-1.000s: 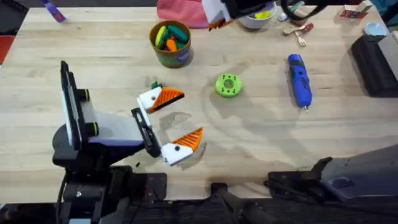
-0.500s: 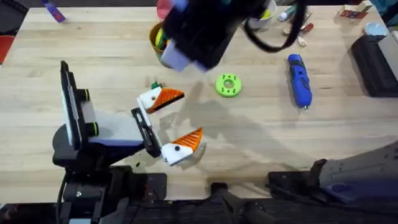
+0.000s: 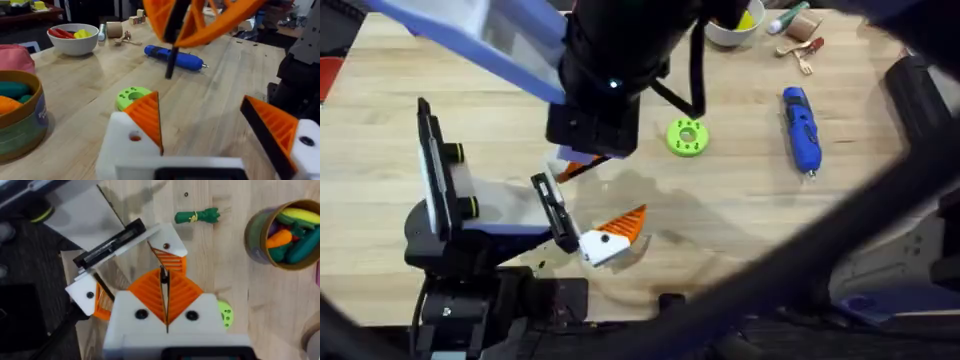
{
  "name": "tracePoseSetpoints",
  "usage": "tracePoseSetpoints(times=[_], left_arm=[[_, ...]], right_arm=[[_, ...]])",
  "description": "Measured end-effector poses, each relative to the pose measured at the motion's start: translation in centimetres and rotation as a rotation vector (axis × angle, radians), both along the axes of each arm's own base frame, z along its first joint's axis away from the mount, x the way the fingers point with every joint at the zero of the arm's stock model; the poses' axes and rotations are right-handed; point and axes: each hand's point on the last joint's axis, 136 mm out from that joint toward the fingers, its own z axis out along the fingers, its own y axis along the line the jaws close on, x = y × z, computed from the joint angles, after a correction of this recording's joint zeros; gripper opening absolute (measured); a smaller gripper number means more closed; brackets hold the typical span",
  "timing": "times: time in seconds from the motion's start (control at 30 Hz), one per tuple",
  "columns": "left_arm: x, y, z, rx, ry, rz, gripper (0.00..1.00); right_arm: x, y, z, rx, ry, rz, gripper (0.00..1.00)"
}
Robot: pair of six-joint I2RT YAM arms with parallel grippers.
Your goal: Pick up the gripper from the table and insert it into the empty holder that is missing its gripper. Then pick up a screw, insert it into the mounting hole, and use the screwdriver to tighten it. Finally, clean up the table by picking up the vegetable and placing it into the bucket.
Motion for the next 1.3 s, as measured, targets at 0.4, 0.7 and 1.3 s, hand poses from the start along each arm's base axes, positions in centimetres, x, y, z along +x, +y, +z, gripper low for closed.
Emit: tracePoseSetpoints(times=[0.4, 0.7, 1.3], left_arm=[[0.0, 0.0, 0.0, 0.000, 0.000, 0.000, 0.985], [0.0, 0.0, 0.0, 0.000, 0.000, 0.000, 0.985], [0.0, 0.0, 0.0, 0.000, 0.000, 0.000, 0.985]], right_arm=[[0.2, 1.6, -1.0, 0.013, 0.010, 0.046, 0.006], [0.4, 1.9, -2.2, -0.012, 0.027, 0.049, 0.006], [0.6, 2.3, -3.7, -0.045, 0.046, 0.052, 0.006]])
